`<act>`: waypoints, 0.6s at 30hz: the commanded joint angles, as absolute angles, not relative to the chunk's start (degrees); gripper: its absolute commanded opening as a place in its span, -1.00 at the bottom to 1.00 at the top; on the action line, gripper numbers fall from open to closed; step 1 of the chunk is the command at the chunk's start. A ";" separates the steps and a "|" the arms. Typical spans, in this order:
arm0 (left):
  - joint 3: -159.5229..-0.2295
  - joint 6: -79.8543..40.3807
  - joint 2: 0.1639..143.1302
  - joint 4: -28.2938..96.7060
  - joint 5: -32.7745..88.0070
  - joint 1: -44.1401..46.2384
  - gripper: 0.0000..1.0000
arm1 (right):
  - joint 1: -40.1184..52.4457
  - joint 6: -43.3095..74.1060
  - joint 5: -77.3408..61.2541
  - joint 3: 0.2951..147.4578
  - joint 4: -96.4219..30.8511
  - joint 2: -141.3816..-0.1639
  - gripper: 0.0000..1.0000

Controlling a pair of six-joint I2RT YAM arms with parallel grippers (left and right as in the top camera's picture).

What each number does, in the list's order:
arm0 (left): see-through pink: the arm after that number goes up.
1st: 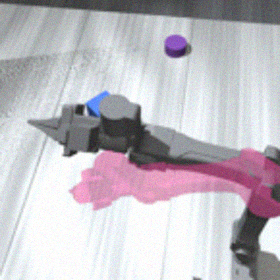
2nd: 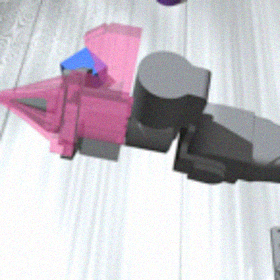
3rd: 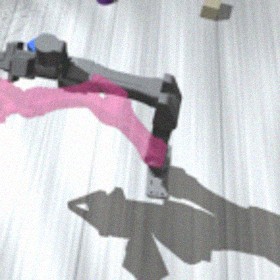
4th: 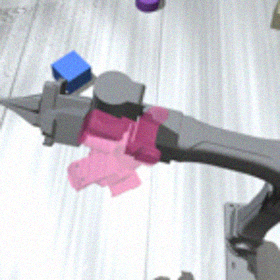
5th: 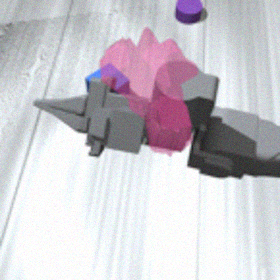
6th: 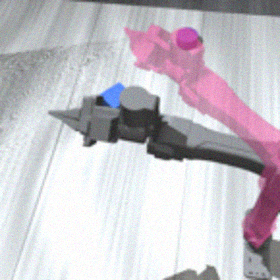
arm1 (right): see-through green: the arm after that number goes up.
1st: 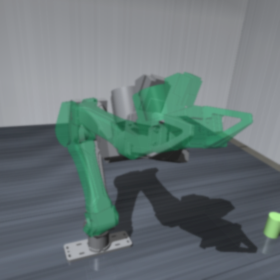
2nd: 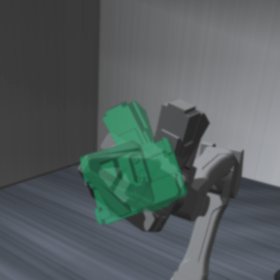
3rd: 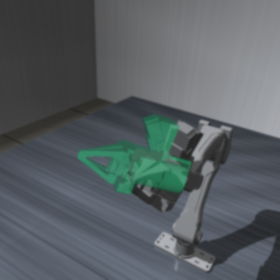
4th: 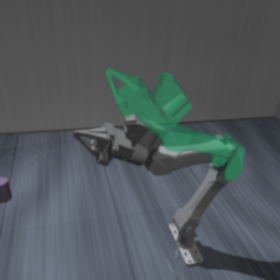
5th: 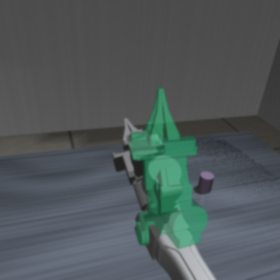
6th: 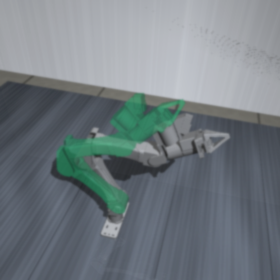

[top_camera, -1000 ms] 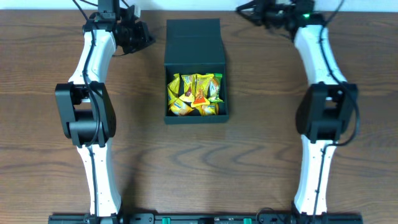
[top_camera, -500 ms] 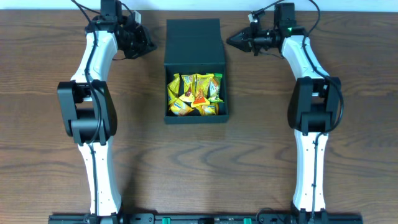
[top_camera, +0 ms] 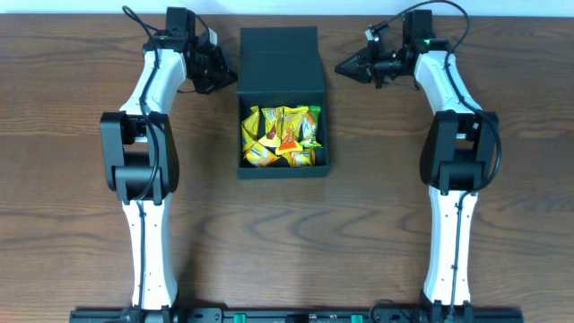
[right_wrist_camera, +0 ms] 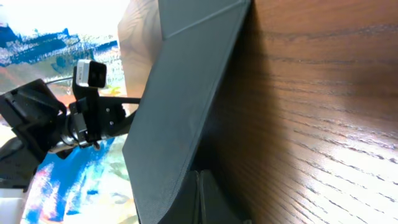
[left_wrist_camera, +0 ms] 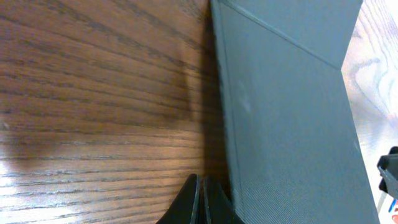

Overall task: Pack container
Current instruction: 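Grasp the black lid with both grippers and swing it forward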

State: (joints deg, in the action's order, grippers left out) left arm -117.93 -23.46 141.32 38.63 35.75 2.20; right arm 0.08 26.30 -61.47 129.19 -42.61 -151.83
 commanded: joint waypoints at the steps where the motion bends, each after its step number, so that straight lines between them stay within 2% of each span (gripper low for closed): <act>1: -118.24 -24.49 142.41 38.63 34.94 1.48 -0.89 | 0.16 24.69 -62.00 129.56 -42.70 -153.34 -0.97; 18: -118.24 -27.31 145.25 36.62 37.56 1.87 -0.89 | 2.92 27.38 -64.01 129.56 -37.95 -156.05 -0.97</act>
State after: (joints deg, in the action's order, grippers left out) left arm -117.93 -26.17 143.98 36.93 36.27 1.72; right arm 1.96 26.76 -62.59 129.19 -38.02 -155.26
